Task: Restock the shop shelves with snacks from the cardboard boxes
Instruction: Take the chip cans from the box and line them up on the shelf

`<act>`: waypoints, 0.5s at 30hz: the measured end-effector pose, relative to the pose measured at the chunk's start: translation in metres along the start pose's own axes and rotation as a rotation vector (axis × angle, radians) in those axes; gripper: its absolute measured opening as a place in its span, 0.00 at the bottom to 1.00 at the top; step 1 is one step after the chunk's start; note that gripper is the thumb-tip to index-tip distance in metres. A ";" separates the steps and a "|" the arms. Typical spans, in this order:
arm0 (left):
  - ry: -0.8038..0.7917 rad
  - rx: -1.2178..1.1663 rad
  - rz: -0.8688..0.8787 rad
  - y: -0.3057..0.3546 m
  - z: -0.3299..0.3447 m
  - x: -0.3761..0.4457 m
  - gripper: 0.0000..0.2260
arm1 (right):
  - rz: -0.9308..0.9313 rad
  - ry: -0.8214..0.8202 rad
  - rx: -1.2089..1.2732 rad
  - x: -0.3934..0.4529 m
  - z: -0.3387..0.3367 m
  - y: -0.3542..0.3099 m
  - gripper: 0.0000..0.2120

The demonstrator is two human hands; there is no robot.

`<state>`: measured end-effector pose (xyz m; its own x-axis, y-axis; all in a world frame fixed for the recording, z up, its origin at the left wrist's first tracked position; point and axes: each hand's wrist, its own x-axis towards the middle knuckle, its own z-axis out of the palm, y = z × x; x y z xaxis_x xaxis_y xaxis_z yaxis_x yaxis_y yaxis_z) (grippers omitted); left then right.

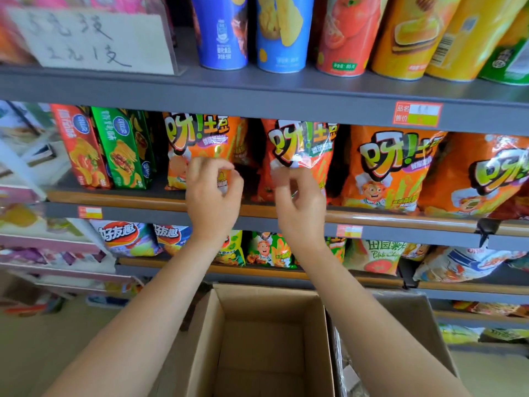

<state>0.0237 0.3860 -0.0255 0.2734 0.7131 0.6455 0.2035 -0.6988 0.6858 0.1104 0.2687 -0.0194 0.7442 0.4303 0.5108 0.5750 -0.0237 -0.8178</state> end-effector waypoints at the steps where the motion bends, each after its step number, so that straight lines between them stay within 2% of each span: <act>1: 0.074 0.030 -0.037 -0.009 -0.009 0.005 0.09 | -0.005 -0.112 0.020 -0.002 0.011 -0.005 0.04; 3: 0.143 0.049 -0.170 -0.031 -0.018 0.020 0.19 | 0.040 -0.300 0.005 -0.003 0.036 -0.014 0.11; 4: 0.099 0.032 -0.253 -0.042 -0.021 0.029 0.26 | 0.084 -0.369 -0.016 -0.001 0.047 -0.018 0.18; 6: -0.096 -0.048 -0.445 -0.059 -0.027 0.045 0.43 | 0.173 -0.447 -0.045 0.004 0.067 -0.023 0.29; 8: -0.282 -0.078 -0.516 -0.074 -0.029 0.056 0.51 | 0.278 -0.459 -0.014 0.011 0.082 -0.026 0.34; 11: -0.430 -0.029 -0.468 -0.080 -0.029 0.059 0.48 | 0.381 -0.398 -0.017 0.015 0.094 -0.026 0.31; 15: -0.489 0.051 -0.364 -0.076 -0.030 0.048 0.46 | 0.412 -0.294 -0.085 0.007 0.097 -0.035 0.28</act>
<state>-0.0073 0.4752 -0.0364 0.5756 0.8064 0.1354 0.4061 -0.4256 0.8087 0.0629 0.3600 -0.0129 0.7948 0.6052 0.0447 0.2891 -0.3128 -0.9047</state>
